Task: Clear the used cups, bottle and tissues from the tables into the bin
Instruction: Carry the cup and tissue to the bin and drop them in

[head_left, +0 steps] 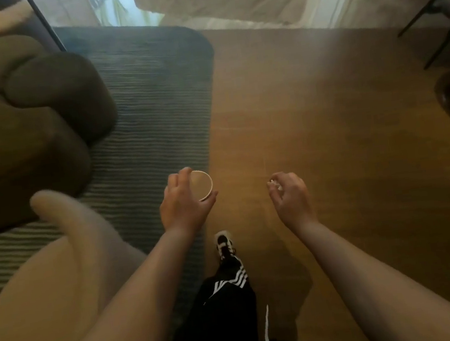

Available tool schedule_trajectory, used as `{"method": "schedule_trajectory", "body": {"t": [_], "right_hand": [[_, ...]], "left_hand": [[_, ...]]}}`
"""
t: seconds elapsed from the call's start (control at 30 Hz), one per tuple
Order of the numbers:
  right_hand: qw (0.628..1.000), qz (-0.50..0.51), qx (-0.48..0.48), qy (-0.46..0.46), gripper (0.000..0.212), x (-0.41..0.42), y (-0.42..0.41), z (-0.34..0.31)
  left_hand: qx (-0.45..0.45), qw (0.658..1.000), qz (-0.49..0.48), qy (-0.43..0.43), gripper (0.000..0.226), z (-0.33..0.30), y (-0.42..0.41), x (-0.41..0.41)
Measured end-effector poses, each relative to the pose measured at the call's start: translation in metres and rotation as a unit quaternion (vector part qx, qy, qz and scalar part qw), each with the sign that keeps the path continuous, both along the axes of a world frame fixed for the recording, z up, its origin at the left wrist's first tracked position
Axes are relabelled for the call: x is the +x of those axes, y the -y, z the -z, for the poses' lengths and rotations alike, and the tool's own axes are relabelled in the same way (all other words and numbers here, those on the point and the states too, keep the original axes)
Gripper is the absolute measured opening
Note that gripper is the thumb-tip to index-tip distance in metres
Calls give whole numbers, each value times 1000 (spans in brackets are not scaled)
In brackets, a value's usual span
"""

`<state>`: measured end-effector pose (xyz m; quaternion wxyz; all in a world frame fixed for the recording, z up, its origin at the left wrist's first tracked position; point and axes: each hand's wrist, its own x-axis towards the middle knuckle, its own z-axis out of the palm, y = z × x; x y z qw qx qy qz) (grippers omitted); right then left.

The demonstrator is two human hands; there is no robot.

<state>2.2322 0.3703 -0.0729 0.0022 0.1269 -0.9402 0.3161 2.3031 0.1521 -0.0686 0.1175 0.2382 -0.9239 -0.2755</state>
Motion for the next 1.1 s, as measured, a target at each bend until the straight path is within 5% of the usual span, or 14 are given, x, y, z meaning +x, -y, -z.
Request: {"method": "schedule_trajectory", "body": {"t": [0.5, 1.1], "right_hand": [[999, -4, 27, 27, 20, -448, 146, -27], [996, -86, 4, 23, 17, -1016, 294, -25]], "left_hand": [[-15, 999, 18, 38, 74, -25, 147, -432], [-9, 995, -75, 59, 74, -27, 264, -972]]}}
